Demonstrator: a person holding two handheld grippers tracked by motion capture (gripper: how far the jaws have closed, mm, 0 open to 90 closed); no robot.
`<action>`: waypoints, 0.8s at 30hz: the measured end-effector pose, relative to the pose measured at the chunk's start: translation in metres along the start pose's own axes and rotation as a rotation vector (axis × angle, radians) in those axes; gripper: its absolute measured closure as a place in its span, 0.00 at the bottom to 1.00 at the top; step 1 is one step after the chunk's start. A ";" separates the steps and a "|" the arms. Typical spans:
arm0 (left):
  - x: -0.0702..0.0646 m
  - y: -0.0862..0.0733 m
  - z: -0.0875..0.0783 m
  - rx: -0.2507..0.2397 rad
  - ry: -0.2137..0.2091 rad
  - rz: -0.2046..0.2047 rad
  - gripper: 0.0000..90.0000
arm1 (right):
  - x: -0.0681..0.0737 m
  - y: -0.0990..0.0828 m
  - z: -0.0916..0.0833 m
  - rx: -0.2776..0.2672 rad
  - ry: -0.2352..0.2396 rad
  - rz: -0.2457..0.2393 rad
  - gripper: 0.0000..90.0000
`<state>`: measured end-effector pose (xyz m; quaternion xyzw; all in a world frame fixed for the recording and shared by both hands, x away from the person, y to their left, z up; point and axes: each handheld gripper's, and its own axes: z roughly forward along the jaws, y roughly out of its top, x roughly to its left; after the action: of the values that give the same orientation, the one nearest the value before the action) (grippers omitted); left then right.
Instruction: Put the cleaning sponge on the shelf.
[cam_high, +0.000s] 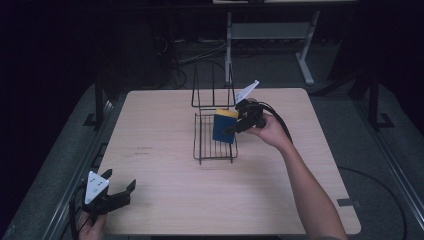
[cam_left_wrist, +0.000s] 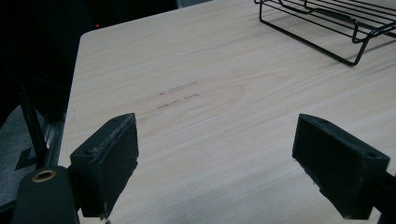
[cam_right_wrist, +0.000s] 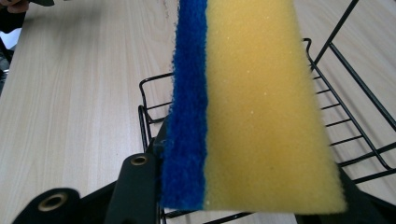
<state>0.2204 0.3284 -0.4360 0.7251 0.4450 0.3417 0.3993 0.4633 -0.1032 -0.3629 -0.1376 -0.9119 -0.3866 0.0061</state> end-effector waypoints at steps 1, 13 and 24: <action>0.000 0.000 0.000 0.000 0.000 0.000 0.15 | 0.000 0.000 0.000 0.000 0.000 0.000 0.63; 0.003 -0.001 -0.001 -0.002 0.009 -0.015 0.15 | -0.016 0.003 0.020 0.021 -0.019 0.029 0.62; 0.004 -0.003 -0.004 0.001 0.019 -0.022 0.15 | -0.025 -0.004 0.032 0.053 -0.017 0.039 0.62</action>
<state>0.2177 0.3340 -0.4360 0.7171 0.4567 0.3442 0.3985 0.4890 -0.0894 -0.3907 -0.1583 -0.9190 -0.3610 0.0093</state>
